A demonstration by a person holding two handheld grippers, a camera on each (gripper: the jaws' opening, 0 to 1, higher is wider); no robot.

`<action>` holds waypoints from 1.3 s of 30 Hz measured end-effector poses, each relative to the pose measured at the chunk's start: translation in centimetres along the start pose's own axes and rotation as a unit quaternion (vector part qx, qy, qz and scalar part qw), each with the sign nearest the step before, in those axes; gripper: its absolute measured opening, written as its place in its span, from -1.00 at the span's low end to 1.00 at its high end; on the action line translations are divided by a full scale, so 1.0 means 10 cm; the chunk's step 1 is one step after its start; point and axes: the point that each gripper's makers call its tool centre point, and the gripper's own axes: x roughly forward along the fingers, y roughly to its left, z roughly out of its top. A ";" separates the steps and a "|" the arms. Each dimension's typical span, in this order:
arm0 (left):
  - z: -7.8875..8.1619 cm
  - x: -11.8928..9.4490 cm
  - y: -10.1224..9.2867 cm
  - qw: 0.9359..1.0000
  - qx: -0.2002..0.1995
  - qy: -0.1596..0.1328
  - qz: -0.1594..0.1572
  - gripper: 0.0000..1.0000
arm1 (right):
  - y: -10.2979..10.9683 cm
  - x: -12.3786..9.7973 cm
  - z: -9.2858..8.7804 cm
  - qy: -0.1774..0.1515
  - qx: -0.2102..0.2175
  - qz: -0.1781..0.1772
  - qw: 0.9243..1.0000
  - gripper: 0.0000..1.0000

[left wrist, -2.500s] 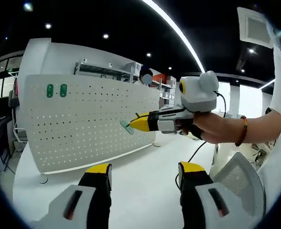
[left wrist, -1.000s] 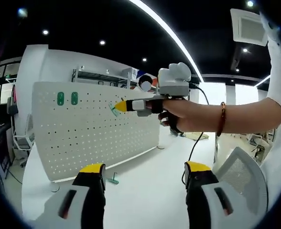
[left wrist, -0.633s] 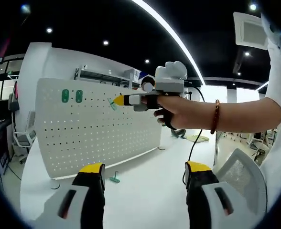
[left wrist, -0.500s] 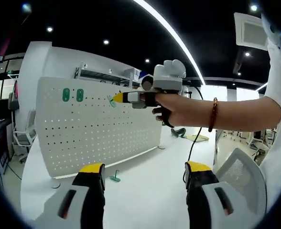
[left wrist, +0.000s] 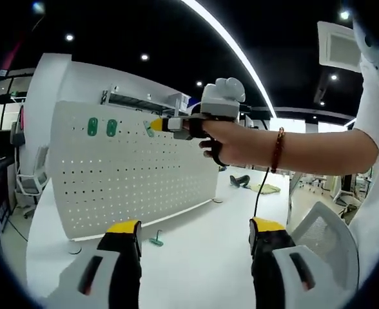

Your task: Insert the hook assembly into the mounting plate slot until the hook locks in place.

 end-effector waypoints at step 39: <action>-0.16 -0.05 0.33 0.999 -0.029 0.009 0.010 0.41 | -0.10 0.58 0.11 -0.055 0.055 -0.060 0.995 -0.98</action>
